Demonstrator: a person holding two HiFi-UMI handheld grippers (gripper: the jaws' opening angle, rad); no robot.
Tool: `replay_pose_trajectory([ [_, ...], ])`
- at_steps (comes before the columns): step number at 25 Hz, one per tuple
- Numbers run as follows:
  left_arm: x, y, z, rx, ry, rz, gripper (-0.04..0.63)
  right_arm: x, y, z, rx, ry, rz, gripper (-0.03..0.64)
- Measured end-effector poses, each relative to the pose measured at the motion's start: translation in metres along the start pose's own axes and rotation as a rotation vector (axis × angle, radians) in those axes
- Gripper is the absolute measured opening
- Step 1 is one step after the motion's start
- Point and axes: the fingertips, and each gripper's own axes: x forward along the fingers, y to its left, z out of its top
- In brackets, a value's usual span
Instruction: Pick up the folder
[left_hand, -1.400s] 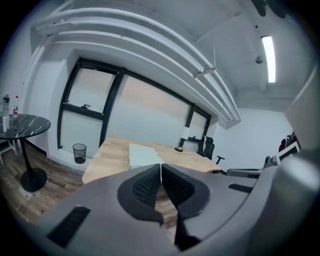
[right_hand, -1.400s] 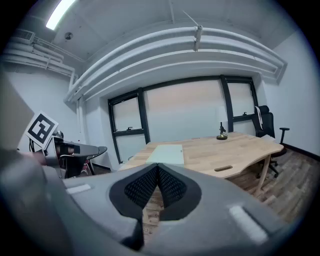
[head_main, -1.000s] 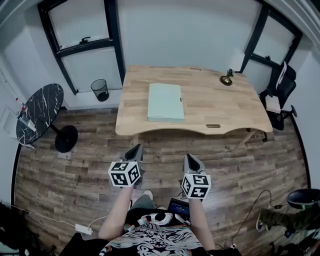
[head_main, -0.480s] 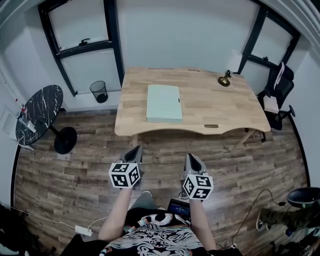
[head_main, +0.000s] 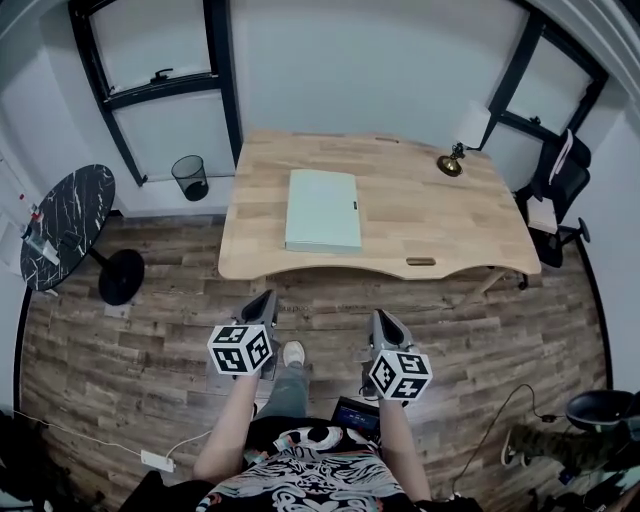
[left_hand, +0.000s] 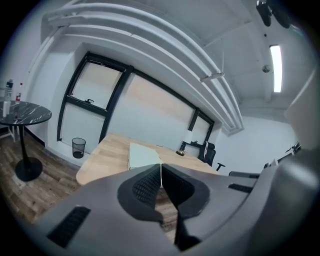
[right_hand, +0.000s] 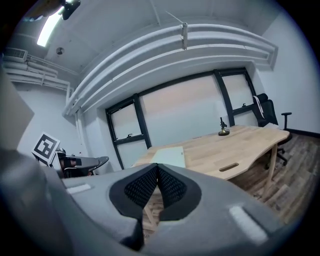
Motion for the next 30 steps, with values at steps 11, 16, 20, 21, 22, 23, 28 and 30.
replay_pose_trajectory([
  [11, 0.145, 0.051, 0.037, -0.038, 0.058, -0.014, 0.011, 0.129, -0.058, 0.033, -0.038, 0.060, -0.076, 0.006],
  [16, 0.216, 0.076, 0.060, -0.017, 0.103, -0.011, 0.011, 0.191, -0.081, 0.054, -0.009, 0.079, -0.110, 0.005],
  [20, 0.256, 0.090, 0.071, -0.024, 0.119, -0.032, 0.012, 0.235, -0.097, 0.061, -0.025, 0.111, -0.151, 0.005],
  [21, 0.264, 0.093, 0.074, -0.035, 0.117, -0.040, 0.012, 0.245, -0.100, 0.061, -0.028, 0.123, -0.158, 0.005],
  [22, 0.273, 0.097, 0.076, -0.046, 0.118, -0.044, 0.011, 0.255, -0.103, 0.061, -0.028, 0.133, -0.163, 0.005],
  [23, 0.281, 0.102, 0.077, -0.053, 0.122, -0.044, 0.012, 0.264, -0.106, 0.061, -0.027, 0.142, -0.166, 0.005],
  [28, 0.312, 0.120, 0.084, -0.062, 0.138, -0.042, 0.011, 0.294, -0.114, 0.066, -0.024, 0.155, -0.176, 0.006],
  [30, 0.320, 0.126, 0.086, -0.063, 0.143, -0.039, 0.011, 0.300, -0.115, 0.068, -0.020, 0.152, -0.178, 0.006],
])
